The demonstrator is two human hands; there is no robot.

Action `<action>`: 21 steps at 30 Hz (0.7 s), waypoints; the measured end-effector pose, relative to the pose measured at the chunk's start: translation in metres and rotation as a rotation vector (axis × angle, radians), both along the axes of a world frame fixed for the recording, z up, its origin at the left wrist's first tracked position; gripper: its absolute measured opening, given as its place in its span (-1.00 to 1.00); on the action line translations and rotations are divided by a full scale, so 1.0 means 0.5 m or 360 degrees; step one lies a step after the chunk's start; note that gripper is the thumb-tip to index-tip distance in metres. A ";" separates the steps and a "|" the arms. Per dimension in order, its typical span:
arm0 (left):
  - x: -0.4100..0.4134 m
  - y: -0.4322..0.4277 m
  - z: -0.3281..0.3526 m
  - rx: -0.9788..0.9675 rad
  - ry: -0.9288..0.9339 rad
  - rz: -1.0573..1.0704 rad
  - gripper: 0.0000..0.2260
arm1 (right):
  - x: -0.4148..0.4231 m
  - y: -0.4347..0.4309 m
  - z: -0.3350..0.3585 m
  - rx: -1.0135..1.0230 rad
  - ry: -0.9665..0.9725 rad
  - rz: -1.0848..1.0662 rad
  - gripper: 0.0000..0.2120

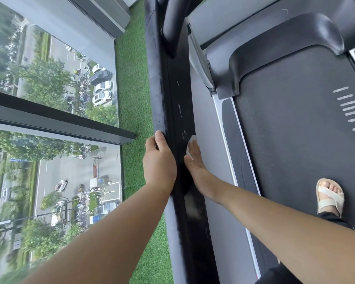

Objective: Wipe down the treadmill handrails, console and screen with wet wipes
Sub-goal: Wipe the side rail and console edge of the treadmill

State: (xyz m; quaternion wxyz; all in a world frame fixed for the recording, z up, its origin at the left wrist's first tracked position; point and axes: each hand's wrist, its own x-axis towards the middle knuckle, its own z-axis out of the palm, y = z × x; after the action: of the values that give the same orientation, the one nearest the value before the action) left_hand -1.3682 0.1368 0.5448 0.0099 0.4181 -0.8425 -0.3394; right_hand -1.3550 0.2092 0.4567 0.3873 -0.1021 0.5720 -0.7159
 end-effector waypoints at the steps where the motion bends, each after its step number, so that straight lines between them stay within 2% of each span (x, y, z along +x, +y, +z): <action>1: 0.000 -0.001 -0.001 0.0005 0.0005 0.0004 -0.62 | -0.001 -0.004 0.010 -0.0009 0.0004 -0.0010 -0.29; 6: -0.001 0.001 -0.001 0.0014 -0.0005 0.0012 -0.62 | 0.008 -0.006 0.011 -0.0135 0.0223 -0.0022 -0.45; 9: 0.000 0.000 0.000 0.0006 0.0000 0.0006 -0.62 | -0.012 -0.004 -0.006 0.0021 -0.0005 -0.0042 -0.44; 11: 0.000 -0.001 -0.001 0.0010 0.0008 0.0008 -0.62 | -0.013 -0.012 0.015 0.0015 -0.0063 -0.0101 -0.38; 13: -0.002 -0.003 -0.002 0.0021 0.0018 0.0009 -0.62 | 0.002 -0.020 0.043 -0.0091 0.0083 -0.0162 -0.34; 16: -0.001 -0.004 -0.002 0.0006 0.0001 -0.0006 -0.62 | 0.012 -0.018 0.030 -0.0188 0.0225 -0.0164 -0.49; 17: -0.001 -0.003 0.000 -0.0009 -0.0010 -0.0016 -0.61 | 0.003 -0.016 0.021 -0.0193 0.0192 -0.0162 -0.49; 20: -0.001 -0.001 0.001 -0.0026 -0.0020 -0.0027 -0.61 | -0.039 -0.009 0.021 -0.0080 -0.0110 -0.0236 -0.30; 21: -0.001 -0.001 0.001 -0.0026 -0.0018 -0.0026 -0.61 | -0.045 -0.010 0.024 -0.0061 -0.0183 -0.0248 -0.35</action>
State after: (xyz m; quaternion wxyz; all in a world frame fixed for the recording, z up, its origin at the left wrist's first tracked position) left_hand -1.3687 0.1361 0.5454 0.0058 0.4131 -0.8487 -0.3303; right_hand -1.3774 0.2043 0.4686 0.3605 -0.0234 0.5413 -0.7593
